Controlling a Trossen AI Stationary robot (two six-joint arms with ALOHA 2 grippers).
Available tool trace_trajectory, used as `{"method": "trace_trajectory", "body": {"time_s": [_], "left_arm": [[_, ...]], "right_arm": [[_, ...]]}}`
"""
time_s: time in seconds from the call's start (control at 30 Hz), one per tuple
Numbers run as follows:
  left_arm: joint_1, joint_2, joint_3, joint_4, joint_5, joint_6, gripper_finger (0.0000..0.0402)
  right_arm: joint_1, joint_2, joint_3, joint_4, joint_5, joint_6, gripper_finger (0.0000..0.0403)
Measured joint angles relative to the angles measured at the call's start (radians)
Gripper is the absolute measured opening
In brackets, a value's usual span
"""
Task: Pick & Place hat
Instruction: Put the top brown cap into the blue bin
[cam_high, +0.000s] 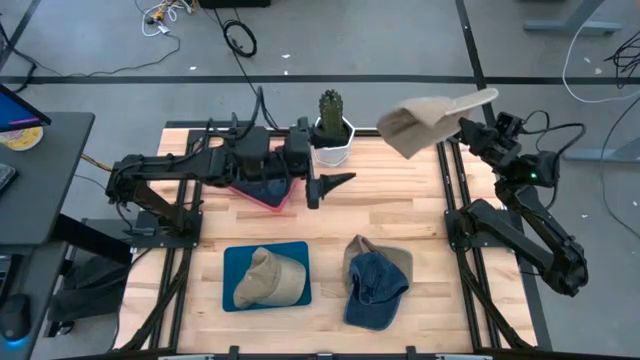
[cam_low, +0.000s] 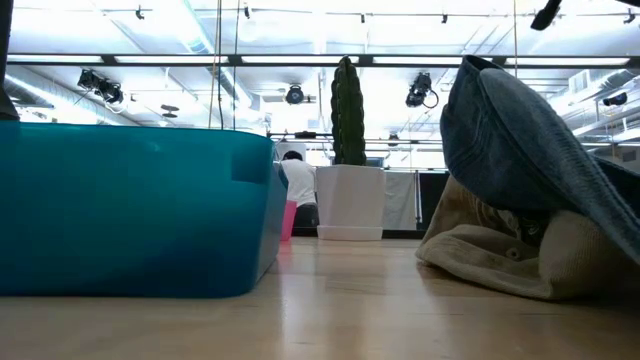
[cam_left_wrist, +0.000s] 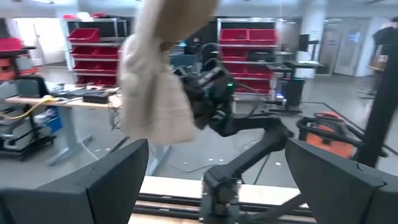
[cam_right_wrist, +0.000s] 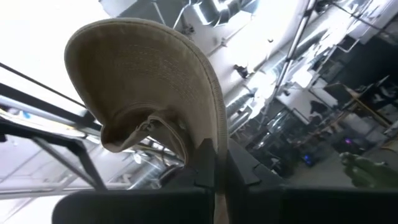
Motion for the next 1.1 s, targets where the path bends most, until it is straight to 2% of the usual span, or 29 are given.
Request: {"method": "trace_trajectory", "body": {"time_s": [0.27, 0.43, 0.7, 1.1], "left_arm": [[-0.009, 0.0, 0.0, 0.006, -0.001, -0.008, 0.0382], [-0.008, 0.0, 0.0, 0.065, -0.001, -0.004, 0.0382], [-0.006, 0.0, 0.0, 0.143, -0.001, 0.105, 0.0382], [-0.005, 0.041, 0.0, 0.374, 0.041, 0.167, 0.0382]], "right_arm": [[0.0, 0.0, 0.0, 0.024, -0.055, 0.04, 0.0006], [0.0, 0.0, 0.0, 0.027, -0.059, 0.04, 0.0006], [0.015, 0.0, 0.0, 0.065, -0.058, 0.096, 0.0006], [0.115, 0.015, 0.001, 0.164, 0.041, 0.079, 0.0006]]}}
